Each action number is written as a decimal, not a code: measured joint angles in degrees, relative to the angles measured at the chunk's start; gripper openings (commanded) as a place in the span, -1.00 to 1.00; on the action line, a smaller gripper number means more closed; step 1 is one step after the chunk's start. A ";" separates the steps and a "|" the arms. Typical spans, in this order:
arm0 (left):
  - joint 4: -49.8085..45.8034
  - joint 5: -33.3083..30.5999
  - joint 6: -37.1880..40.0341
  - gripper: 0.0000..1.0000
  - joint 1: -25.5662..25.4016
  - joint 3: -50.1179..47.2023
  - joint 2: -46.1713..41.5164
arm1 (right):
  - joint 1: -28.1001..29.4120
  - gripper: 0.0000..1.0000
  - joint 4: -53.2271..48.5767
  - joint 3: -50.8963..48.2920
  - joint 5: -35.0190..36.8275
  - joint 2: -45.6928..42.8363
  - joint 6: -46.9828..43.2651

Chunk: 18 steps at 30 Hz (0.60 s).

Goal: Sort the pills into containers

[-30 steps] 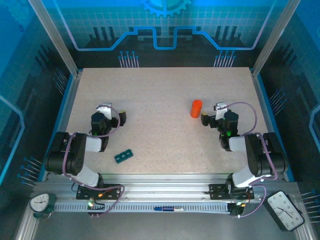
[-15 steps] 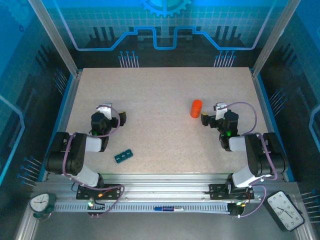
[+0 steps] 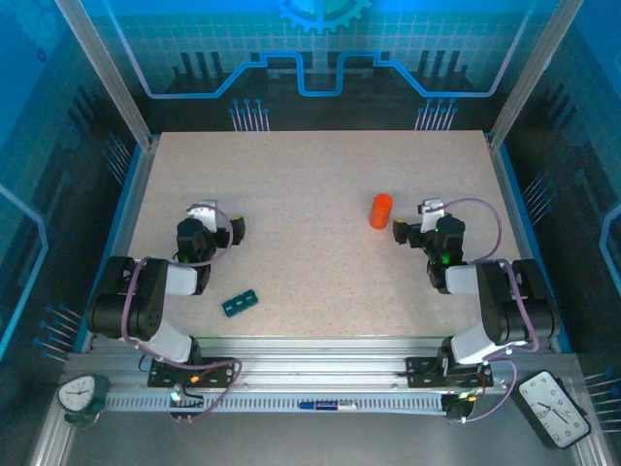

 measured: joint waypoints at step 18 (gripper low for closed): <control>-35.41 -6.03 -6.58 0.98 0.00 18.56 -12.98 | -4.46 0.99 -34.56 19.87 2.49 -17.51 15.43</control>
